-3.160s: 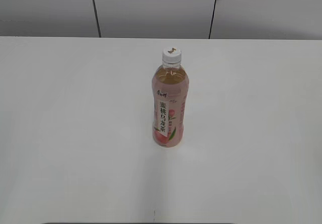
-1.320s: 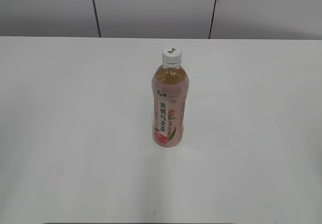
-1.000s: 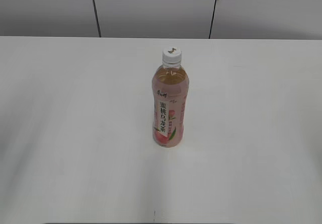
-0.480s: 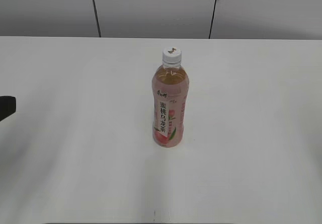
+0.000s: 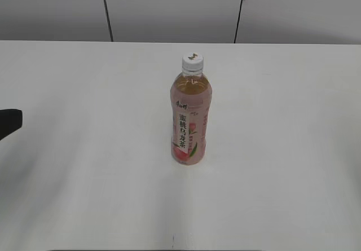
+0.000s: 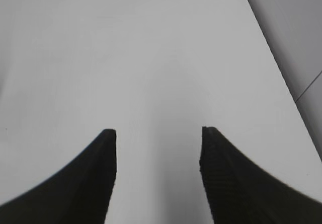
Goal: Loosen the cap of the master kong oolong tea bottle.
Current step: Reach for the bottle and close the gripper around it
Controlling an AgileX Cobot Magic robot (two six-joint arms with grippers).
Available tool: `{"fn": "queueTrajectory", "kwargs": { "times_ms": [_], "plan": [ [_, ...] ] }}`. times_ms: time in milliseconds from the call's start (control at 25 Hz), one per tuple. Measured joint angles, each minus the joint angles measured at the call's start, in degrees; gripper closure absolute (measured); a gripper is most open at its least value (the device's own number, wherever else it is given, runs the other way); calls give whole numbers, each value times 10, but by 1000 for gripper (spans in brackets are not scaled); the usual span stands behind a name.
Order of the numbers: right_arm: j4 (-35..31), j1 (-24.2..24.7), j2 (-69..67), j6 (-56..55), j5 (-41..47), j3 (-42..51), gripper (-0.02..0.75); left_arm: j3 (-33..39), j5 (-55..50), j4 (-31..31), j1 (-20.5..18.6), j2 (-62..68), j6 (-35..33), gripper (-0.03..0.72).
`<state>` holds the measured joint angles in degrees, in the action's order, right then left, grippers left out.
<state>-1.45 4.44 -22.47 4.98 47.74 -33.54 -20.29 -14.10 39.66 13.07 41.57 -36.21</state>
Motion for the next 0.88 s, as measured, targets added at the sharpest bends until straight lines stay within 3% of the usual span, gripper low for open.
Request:
{"fn": "queueTrajectory", "kwargs": {
  "times_ms": [360, 560, 880],
  "plan": [
    [-1, 0, 0, 0, 1, 0, 328, 0, 2, -1, 0, 0, 0, 215],
    [-1, 0, 0, 0, 1, 0, 328, 0, 20, -77, 0, 0, 0, 216],
    [-1, 0, 0, 0, 1, 0, 328, 0, 22, -88, 0, 0, 0, 224]
  ]
}}
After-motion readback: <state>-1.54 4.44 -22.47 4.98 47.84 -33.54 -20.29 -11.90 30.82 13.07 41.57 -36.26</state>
